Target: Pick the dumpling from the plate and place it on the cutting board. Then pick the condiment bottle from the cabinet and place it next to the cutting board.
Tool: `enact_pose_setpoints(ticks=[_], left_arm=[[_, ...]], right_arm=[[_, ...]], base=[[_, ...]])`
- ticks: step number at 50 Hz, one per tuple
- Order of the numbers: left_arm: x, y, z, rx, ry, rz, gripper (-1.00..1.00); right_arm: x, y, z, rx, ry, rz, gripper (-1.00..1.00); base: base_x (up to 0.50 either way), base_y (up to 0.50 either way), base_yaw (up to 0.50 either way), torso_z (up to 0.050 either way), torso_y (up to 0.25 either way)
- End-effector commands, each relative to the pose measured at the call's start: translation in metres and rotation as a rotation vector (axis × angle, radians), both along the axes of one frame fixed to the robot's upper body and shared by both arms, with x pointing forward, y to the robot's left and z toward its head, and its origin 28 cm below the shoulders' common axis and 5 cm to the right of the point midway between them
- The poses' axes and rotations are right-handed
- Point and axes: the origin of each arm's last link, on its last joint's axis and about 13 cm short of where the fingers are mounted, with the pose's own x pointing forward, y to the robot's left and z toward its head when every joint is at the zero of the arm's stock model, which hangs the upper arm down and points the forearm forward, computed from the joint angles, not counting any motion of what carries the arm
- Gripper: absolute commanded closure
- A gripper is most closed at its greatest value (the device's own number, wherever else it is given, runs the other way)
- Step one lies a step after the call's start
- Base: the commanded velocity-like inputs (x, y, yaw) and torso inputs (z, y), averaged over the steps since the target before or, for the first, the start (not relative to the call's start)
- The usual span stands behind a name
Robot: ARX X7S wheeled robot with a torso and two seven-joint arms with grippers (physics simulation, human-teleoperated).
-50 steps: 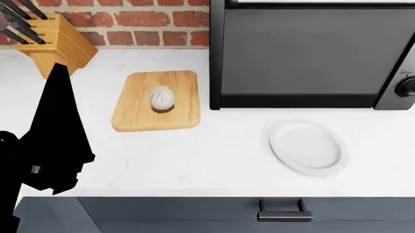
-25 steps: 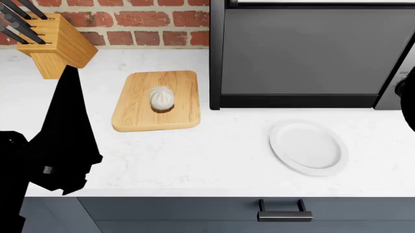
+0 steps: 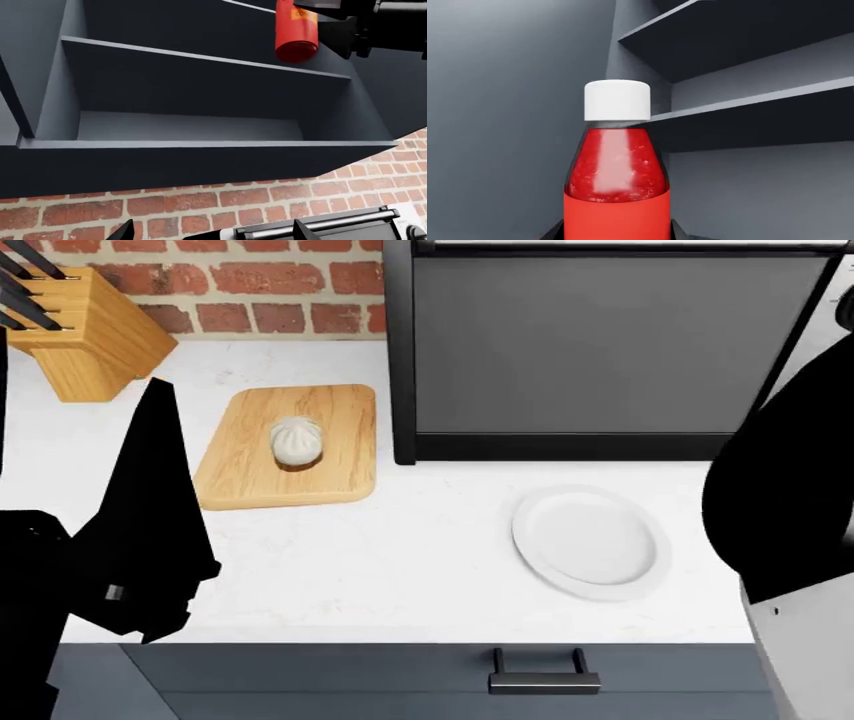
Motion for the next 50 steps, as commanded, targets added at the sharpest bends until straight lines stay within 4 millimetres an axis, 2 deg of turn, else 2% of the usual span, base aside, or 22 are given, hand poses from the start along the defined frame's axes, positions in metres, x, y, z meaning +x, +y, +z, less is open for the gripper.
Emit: enact_pose_setpoints(ticks=[1,10,17,20,35,42,50], left_arm=[[-0.002,0.002,0.001,-0.001,-0.011,0.01,-1.0],[-0.002,0.003,0.0,-0.003,-0.012,0.016,-1.0],[-0.002,0.003,0.0,-0.002,-0.012,0.02,-1.0],[-0.002,0.003,0.0,0.0,-0.012,0.021,-1.0],[-0.002,0.004,-0.002,-0.002,-0.01,0.025,-1.0],[-0.003,0.004,-0.003,-0.009,-0.009,0.016,-1.0],[0.0,0.004,-0.005,-0.012,-0.007,0.015,-1.0]], right_arm=[[-0.016,0.008,-0.028,-0.051,0.0,0.085,1.0],[-0.032,0.011,-0.056,-0.059,0.021,0.137,1.0],[-0.039,0.016,-0.087,-0.069,0.043,0.193,1.0],[-0.036,0.021,-0.096,-0.082,0.057,0.215,1.0],[-0.047,0.032,-0.131,-0.124,0.127,0.289,1.0],[-0.051,0.037,-0.147,-0.112,0.083,0.337,1.0],[-0.053,0.041,-0.155,-0.122,0.095,0.387,1.0]], base=[[0.0,0.0,0.0,0.0,0.0],[0.0,0.0,0.0,0.0,0.002],[0.0,0.0,0.0,0.0,0.0],[0.0,0.0,0.0,0.0,0.0],[0.0,0.0,0.0,0.0,0.0],[0.0,0.0,0.0,0.0,0.0],[0.0,0.0,0.0,0.0,0.0]])
